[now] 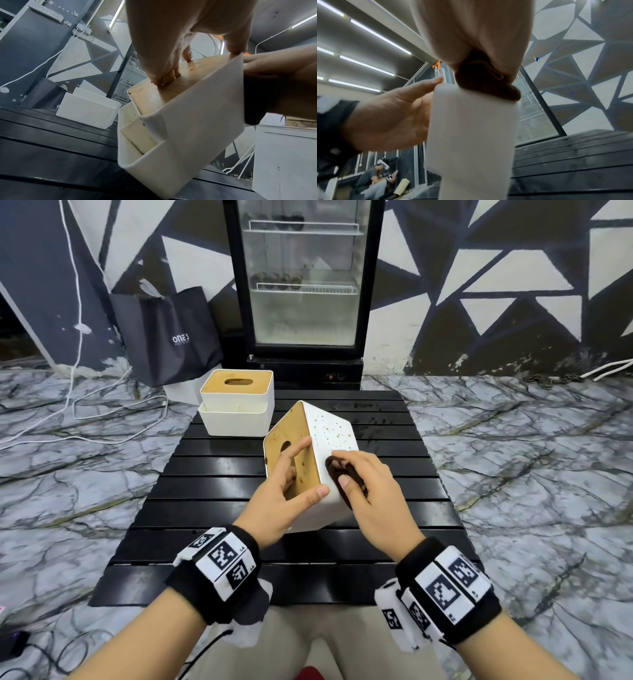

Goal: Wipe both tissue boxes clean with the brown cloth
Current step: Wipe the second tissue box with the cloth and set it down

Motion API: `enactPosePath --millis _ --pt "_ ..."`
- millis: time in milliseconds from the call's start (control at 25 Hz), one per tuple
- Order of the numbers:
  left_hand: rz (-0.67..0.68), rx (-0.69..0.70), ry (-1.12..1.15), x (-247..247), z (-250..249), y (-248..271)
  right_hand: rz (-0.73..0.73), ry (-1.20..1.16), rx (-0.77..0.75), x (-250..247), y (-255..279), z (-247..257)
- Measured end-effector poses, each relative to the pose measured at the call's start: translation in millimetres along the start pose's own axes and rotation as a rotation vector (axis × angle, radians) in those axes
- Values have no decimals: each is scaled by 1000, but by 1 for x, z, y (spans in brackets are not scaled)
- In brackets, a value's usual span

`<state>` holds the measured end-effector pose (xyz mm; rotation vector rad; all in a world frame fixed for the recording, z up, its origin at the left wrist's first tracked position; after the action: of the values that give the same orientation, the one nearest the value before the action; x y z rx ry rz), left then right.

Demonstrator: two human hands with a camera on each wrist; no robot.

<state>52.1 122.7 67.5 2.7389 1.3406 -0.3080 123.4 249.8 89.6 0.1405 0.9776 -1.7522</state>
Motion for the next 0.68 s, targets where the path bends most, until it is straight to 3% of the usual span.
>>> enactPosePath --millis 240,480,680 --pt "16 -26 10 -7 6 3 33 -2 -97 10 8 9" --pt "0 -33 -8 -7 3 2 8 8 -41 13 -5 8" --pt "-25 -31 -30 -12 3 8 21 3 -142 14 8 14"
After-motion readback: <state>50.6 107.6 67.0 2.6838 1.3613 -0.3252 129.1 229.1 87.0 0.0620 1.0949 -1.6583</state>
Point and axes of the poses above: each hand's wrist, its own y-axis away from the middle knuckle, its own x-axis out of the palm, z = x × y, the point moved 6 cm from there along -y, towards the middle knuckle, and after that the axes turned 11 degrees about -x, right-handed, at the moved point
